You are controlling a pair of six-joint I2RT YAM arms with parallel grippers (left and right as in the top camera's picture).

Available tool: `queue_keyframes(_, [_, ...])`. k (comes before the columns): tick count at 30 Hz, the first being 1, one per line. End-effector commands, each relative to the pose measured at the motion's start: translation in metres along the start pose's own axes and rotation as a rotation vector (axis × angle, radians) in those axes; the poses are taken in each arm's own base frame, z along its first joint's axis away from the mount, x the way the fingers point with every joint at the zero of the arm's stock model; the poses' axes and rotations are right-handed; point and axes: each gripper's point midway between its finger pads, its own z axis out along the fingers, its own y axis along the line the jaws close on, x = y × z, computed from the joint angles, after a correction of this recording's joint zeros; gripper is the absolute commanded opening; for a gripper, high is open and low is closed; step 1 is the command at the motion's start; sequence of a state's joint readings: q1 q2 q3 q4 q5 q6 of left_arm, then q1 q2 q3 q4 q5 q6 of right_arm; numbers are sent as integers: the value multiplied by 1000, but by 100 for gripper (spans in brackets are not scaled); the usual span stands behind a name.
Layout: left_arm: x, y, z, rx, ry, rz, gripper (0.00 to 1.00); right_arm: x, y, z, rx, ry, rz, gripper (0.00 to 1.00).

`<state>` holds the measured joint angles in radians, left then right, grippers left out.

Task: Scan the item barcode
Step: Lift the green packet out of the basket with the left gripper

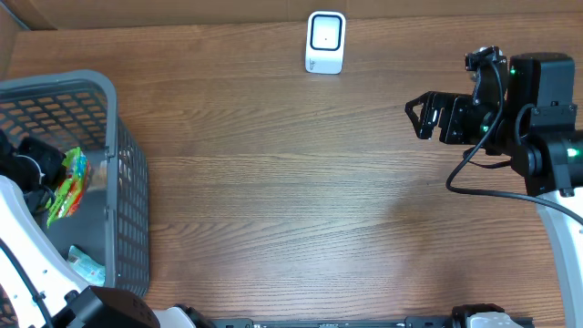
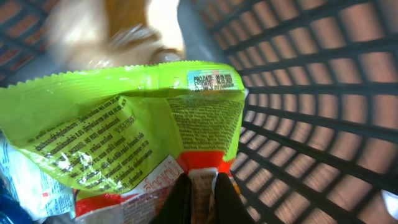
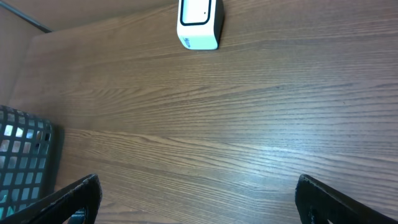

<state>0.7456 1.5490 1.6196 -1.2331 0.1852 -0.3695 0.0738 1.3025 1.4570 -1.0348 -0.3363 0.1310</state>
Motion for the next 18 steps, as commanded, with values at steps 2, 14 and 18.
queue_keyframes(2, [-10, -29, -36, 113, -57, 99, 4, -8, 6, -5, -14, -24, -10, 100])
queue_keyframes(14, [9, -117, -128, 384, -200, 427, 4, -7, 6, -5, -14, -21, -9, 100])
queue_keyframes(18, [-1, -97, -126, 265, -227, 283, 8, -7, 6, -5, -14, -20, -8, 100])
